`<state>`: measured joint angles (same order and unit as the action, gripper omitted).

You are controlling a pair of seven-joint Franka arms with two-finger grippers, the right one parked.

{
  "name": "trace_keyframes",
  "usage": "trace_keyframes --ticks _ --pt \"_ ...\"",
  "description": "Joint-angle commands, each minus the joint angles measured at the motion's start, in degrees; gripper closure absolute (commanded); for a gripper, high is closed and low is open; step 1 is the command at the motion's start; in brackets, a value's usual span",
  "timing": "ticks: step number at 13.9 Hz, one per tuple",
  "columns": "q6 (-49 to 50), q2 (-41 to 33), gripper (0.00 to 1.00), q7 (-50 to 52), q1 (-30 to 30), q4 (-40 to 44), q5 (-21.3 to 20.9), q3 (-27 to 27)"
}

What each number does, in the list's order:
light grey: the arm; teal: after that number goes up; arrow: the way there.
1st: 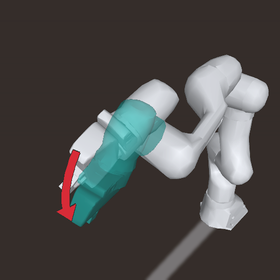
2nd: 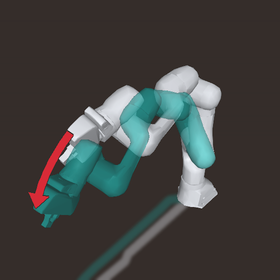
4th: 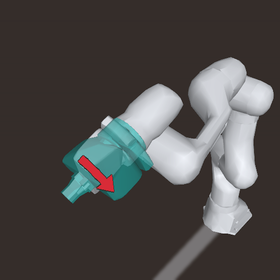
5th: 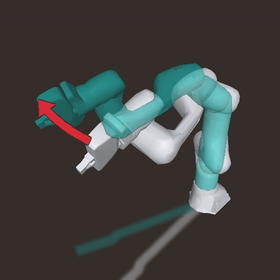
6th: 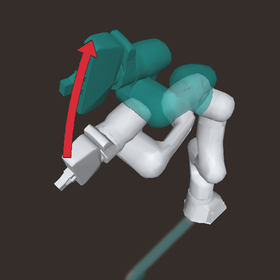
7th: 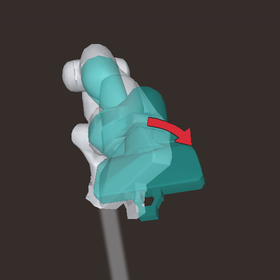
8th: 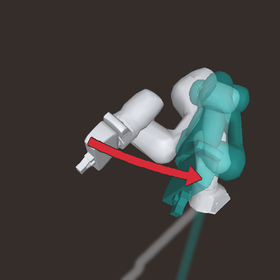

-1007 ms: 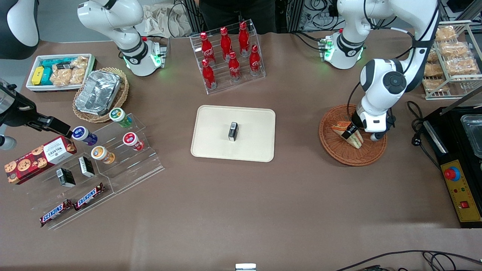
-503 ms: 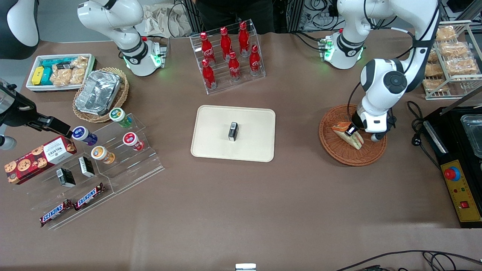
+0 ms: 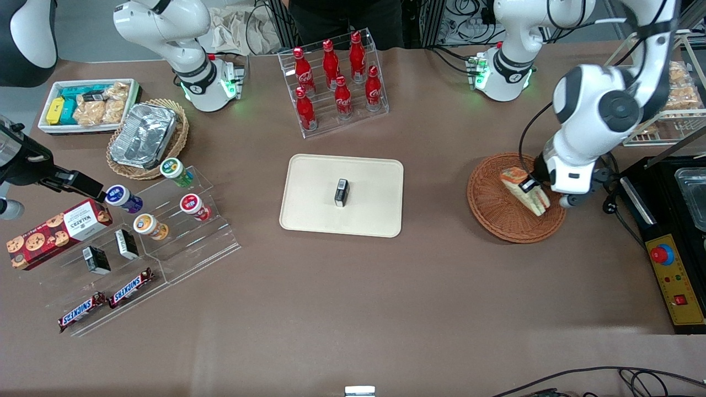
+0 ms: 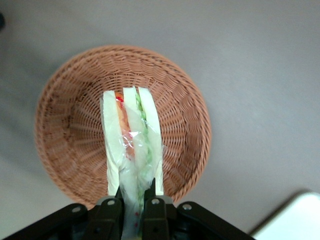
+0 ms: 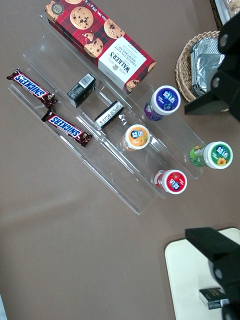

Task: Place sandwich from basket to tray
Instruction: 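Lift the sandwich and carry it with the left gripper to the white tray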

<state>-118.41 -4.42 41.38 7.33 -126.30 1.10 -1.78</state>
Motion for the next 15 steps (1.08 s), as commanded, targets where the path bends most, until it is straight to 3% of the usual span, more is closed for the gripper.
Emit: trace_keyframes --ticks 1,3,6,13,15 --pt "6.95 0.82 1.0 -8.39 0.14 7.37 0.57 -0.85" --pt "7.92 0.56 1.0 -14.63 0.06 9.49 0.74 -2.43" --pt "7.75 0.38 1.0 -20.97 0.14 10.2 4.17 -4.97" --pt "2.41 2.05 1.0 -22.58 0.32 10.47 2.85 -15.69" --pt "-0.32 3.54 1.0 -20.83 0.32 10.37 -0.55 -19.2"
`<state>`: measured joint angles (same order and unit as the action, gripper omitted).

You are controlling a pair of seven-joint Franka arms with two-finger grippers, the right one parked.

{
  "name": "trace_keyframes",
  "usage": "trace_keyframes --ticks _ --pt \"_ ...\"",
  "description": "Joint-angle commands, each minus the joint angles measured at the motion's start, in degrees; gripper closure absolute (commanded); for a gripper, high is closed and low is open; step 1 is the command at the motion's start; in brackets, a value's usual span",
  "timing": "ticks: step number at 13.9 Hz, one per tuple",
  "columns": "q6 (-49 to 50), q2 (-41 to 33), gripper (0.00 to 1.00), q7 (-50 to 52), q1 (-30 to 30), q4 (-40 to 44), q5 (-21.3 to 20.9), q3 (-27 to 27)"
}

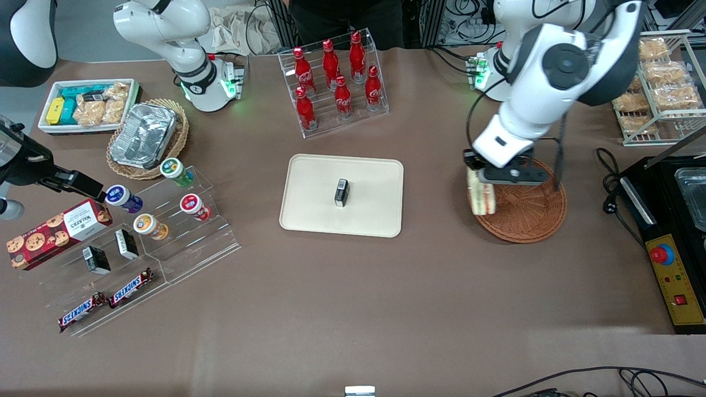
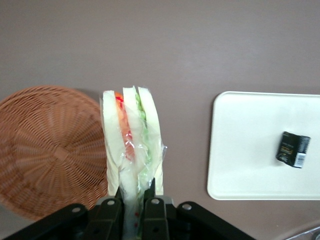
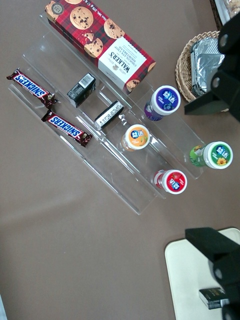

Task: Place sandwich from basket to tray
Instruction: 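Lift the sandwich and carry it with the left gripper to the white tray, then lower the sandwich onto the tray beside the black box and open the left gripper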

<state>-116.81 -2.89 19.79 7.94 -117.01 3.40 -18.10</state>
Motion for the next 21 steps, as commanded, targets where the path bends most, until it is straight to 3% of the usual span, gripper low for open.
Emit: trace_keyframes --ticks 1,3,6,15,21 --pt "-2.98 2.97 1.0 3.39 -0.3 1.17 -5.4 -4.91" --pt "-5.87 5.25 1.0 8.58 2.85 1.52 -9.71 -5.9" --pt "-8.26 7.72 1.0 11.41 7.43 1.52 -11.92 -5.9" --pt "-22.67 19.85 1.0 19.14 14.99 1.34 -11.93 -4.41" --pt "-26.8 25.47 1.0 19.32 15.79 0.9 -12.02 -4.14"
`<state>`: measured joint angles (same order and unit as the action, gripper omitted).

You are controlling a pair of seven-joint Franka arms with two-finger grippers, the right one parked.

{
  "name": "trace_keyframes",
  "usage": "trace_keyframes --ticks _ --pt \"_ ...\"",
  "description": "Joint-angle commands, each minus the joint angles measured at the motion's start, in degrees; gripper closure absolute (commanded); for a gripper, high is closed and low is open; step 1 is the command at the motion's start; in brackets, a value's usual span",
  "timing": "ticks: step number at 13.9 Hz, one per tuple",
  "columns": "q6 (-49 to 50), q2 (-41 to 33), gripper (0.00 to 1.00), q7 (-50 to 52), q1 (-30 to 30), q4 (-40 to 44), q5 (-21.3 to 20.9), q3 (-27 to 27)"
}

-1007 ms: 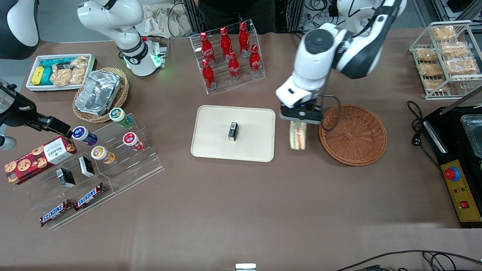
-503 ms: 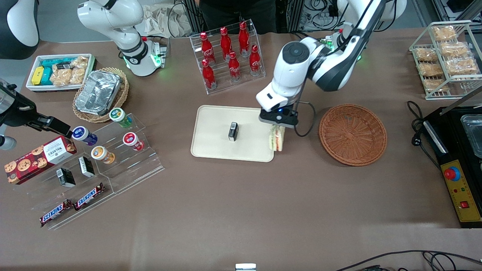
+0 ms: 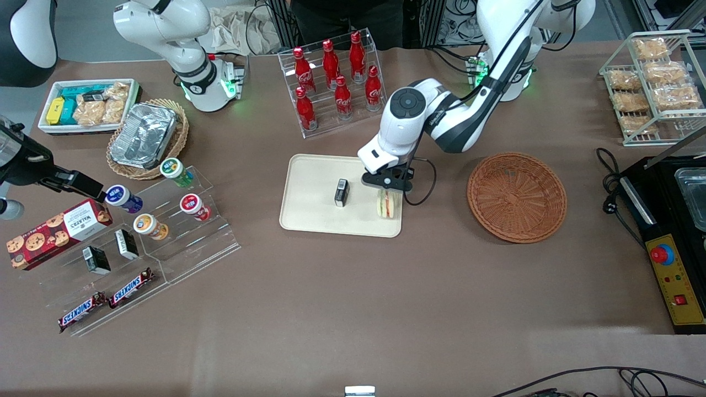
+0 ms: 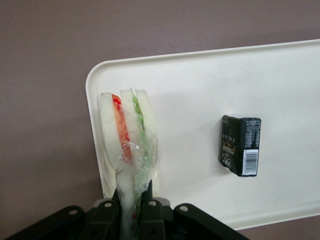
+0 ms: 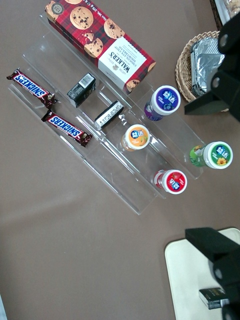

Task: Place sandwich from basket to tray
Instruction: 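Lower the sandwich onto the tray beside the black box and open the left gripper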

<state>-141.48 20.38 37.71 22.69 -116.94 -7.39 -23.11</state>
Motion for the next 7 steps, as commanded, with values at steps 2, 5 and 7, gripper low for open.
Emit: trace_keyframes --ticks 2,5,7 --pt "-3.71 3.26 1.0 1.4 1.04 0.57 -1.23 0.96" --pt "-5.11 3.53 1.0 1.49 3.67 -0.57 -1.14 4.46" --pt "-6.35 4.41 1.0 1.4 3.94 -0.92 -1.14 5.18"
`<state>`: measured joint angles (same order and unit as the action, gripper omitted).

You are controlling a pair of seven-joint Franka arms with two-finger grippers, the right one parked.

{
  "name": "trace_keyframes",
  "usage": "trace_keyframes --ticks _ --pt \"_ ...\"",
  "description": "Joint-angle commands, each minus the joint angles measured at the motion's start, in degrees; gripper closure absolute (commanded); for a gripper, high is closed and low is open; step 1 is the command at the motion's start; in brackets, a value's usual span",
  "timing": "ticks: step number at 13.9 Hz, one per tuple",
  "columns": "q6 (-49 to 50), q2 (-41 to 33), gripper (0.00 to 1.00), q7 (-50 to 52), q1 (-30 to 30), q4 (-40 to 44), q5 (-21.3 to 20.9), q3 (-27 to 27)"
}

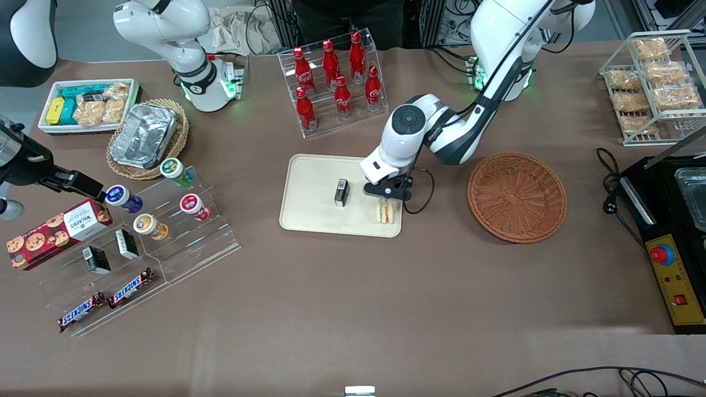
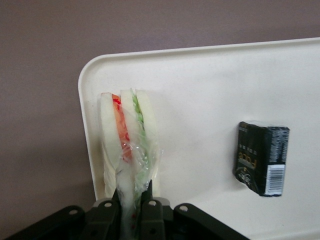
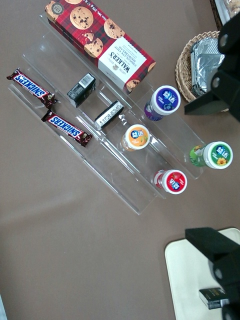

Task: Place sandwich from basket to tray
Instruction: 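Lower the sandwich onto the tray beside the black box and open the left gripper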

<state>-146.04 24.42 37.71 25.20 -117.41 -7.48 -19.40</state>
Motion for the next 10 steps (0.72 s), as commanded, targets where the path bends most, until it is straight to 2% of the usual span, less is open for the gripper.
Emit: trace_keyframes --ticks 1,2,3,7,10 --pt "-2.31 0.45 1.0 1.32 1.43 -0.54 -1.05 1.47" --pt "-2.66 0.63 0.73 1.23 1.34 -0.8 -1.05 1.47" --pt "-2.67 0.89 0.01 0.7 1.17 -0.8 -1.13 1.47" --pt "-2.67 0.72 0.0 0.7 1.16 -0.28 -1.05 1.47" --pt "-0.4 -2.17 0.0 0.96 0.73 0.95 -0.96 1.65"
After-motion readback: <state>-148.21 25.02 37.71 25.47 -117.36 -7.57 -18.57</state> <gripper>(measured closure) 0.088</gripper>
